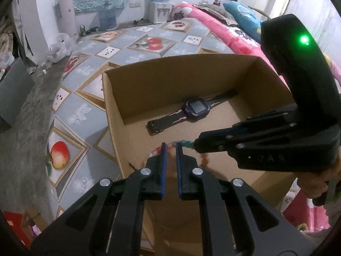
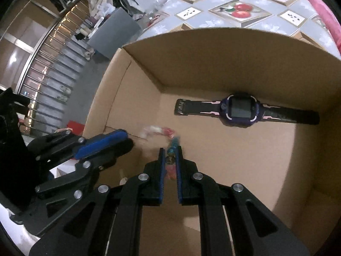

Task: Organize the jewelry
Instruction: 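Carry the bracelet over the box and open both grippers to drop it, then move the left gripper back toward the small rings on the table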

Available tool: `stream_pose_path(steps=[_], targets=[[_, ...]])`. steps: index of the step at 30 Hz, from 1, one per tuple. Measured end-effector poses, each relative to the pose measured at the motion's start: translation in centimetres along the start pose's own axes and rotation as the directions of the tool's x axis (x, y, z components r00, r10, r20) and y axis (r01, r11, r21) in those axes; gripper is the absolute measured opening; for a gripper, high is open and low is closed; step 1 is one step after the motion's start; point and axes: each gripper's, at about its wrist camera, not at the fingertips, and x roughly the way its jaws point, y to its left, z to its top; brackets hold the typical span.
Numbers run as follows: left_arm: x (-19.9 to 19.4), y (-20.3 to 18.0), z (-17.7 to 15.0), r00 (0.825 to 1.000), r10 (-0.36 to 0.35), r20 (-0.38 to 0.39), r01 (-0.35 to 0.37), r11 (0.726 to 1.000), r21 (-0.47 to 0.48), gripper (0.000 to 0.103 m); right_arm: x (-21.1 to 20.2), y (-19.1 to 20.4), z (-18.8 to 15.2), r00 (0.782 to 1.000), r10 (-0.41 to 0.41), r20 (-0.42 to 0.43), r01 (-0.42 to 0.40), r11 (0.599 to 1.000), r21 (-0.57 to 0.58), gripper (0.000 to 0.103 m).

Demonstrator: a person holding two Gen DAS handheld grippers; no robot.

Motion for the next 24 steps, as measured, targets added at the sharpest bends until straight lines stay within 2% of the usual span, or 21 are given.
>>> stream_pose_path(steps=[4, 6, 9, 12, 14, 16, 18, 19, 22, 24], targets=[[-0.6, 0.1, -0.3, 1.0, 0.0, 0.001, 0.0, 1.0, -0.01, 0.008, -1.1, -0.3, -0.2, 0.999, 0.034, 0.038, -0.034, 0.999, 0.008, 0.01], [-1.6, 0.1, -0.5, 1.0, 0.003, 0.025, -0.003, 1.0, -0.013, 0.008, -2.3, -0.4, -0.5, 0.996, 0.062, 0.068, -0.062, 0.998, 0.007, 0.01], [-4.1, 0.2, -1.3, 0.995, -0.02, 0.095, 0.023, 0.999, -0.031, 0.012, -4.6, -0.4, -1.5, 0.989, 0.082, 0.124, -0.083, 0.997, -0.003, 0.011], [-7.0, -0.1, -2.9, 0.983, -0.048, 0.177, 0.054, 0.998, -0.03, 0.022, -8.3, -0.7, -4.0, 0.971, 0.11, 0.212, -0.109, 0.994, -0.02, 0.011], [-9.2, -0.5, -4.6, 0.967, -0.082, 0.239, 0.089, 0.996, -0.02, 0.036, -11.4, -0.8, -7.2, 0.947, 0.135, 0.291, -0.121, 0.99, -0.067, 0.015], [-11.0, -1.0, -7.0, 0.95, -0.116, 0.291, 0.121, 0.993, -0.002, 0.042, -13.8, -1.0, -10.6, 0.923, 0.138, 0.36, -0.101, 0.988, -0.12, 0.021], [-11.9, -1.5, -9.1, 0.938, -0.144, 0.316, 0.147, 0.989, 0.013, 0.047, -15.7, -1.6, -14.4, 0.897, 0.146, 0.417, -0.092, 0.985, -0.147, 0.023], [-12.1, -1.7, -10.0, 0.935, -0.152, 0.321, 0.155, 0.988, 0.016, 0.05, -16.1, -1.9, -15.7, 0.891, 0.145, 0.43, -0.09, 0.985, -0.146, 0.023], [-11.6, -2.4, -13.5, 0.941, -0.137, 0.309, 0.141, 0.99, 0.01, 0.05, -15.9, -3.6, -20.0, 0.885, 0.11, 0.452, -0.073, 0.992, -0.1, 0.023], [-10.6, -2.6, -15.0, 0.952, -0.12, 0.282, 0.128, 0.992, -0.01, 0.05, -14.2, -4.8, -22.0, 0.9, 0.104, 0.424, -0.098, 0.995, -0.035, 0.023]])
